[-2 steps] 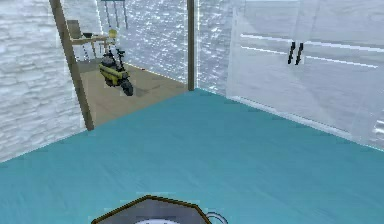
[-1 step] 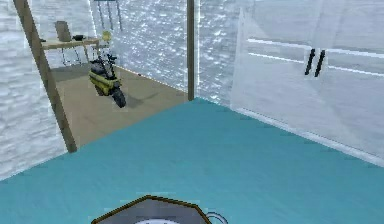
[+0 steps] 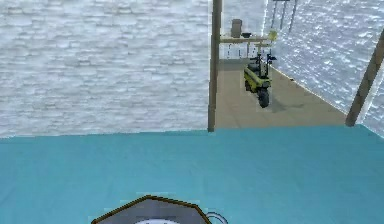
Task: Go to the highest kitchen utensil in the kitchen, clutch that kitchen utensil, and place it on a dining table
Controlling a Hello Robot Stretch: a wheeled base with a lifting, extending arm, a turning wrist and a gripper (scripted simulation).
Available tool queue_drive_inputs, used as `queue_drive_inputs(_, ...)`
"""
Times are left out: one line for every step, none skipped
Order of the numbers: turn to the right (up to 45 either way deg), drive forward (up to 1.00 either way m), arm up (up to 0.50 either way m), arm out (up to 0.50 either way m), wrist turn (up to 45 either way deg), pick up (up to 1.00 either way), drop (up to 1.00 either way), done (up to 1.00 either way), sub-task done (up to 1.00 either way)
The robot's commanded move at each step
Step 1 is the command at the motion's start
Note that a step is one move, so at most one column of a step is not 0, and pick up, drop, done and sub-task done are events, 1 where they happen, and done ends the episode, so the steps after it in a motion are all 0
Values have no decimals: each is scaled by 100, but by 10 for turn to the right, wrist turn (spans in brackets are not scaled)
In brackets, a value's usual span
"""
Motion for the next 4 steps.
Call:
queue_drive_inputs(0,25,0,0,0,0,0,0,0)
queue_drive_inputs(150,0,0,0,0,0,0,0,0)
queue_drive_inputs(0,100,0,0,0,0,0,0,0)
queue_drive_inputs(30,0,0,0,0,0,0,0,0)
